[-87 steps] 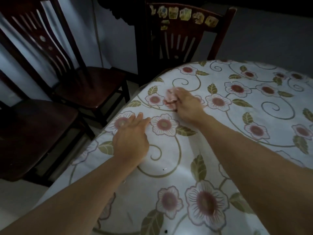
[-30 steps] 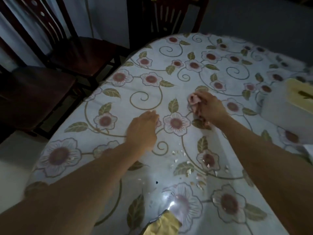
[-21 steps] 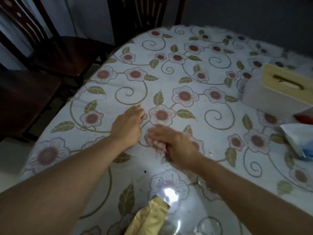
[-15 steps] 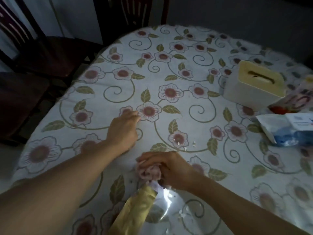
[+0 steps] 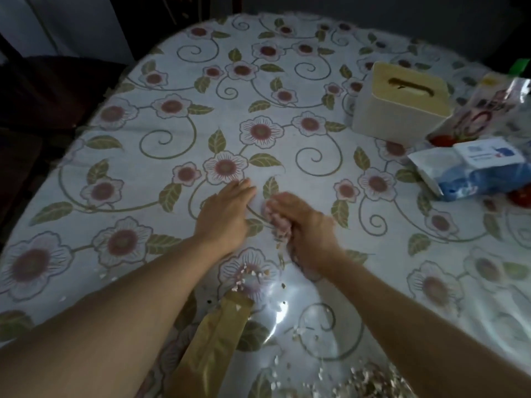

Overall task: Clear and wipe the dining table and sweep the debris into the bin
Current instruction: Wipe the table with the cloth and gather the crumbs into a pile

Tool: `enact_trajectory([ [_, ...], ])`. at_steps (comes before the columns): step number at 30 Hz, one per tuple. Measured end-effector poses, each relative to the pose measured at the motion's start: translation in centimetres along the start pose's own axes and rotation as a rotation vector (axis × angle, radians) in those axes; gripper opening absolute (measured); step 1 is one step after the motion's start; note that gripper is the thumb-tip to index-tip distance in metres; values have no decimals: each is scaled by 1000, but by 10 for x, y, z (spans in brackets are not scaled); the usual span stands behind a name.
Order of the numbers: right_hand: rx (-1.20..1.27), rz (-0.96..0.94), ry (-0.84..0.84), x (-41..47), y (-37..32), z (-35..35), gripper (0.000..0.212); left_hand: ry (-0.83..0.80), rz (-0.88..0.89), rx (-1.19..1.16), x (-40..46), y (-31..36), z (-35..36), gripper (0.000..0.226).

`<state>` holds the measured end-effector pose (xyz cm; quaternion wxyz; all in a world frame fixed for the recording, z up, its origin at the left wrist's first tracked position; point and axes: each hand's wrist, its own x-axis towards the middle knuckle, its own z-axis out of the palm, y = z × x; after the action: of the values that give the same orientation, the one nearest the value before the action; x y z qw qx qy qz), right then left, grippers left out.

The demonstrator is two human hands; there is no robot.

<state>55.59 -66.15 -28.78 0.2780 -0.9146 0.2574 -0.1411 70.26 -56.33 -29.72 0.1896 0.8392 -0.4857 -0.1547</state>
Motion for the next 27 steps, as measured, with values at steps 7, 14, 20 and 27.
enact_trajectory([
  [7, 463, 0, -246, -84, -36, -6, 36, -51, 45, -73, -21, 25, -5, 53],
  [14, 109, 454, 202, -69, 67, -95, 42, -51, 174, -97, -39, 71, 27, 55],
  [20, 51, 423, 258, -78, 37, -40, 35, -56, 146, -39, -34, 73, 30, 47],
  [27, 302, 108, -45, -130, -47, -15, 31, -173, 0, -55, -50, 93, 16, 48],
])
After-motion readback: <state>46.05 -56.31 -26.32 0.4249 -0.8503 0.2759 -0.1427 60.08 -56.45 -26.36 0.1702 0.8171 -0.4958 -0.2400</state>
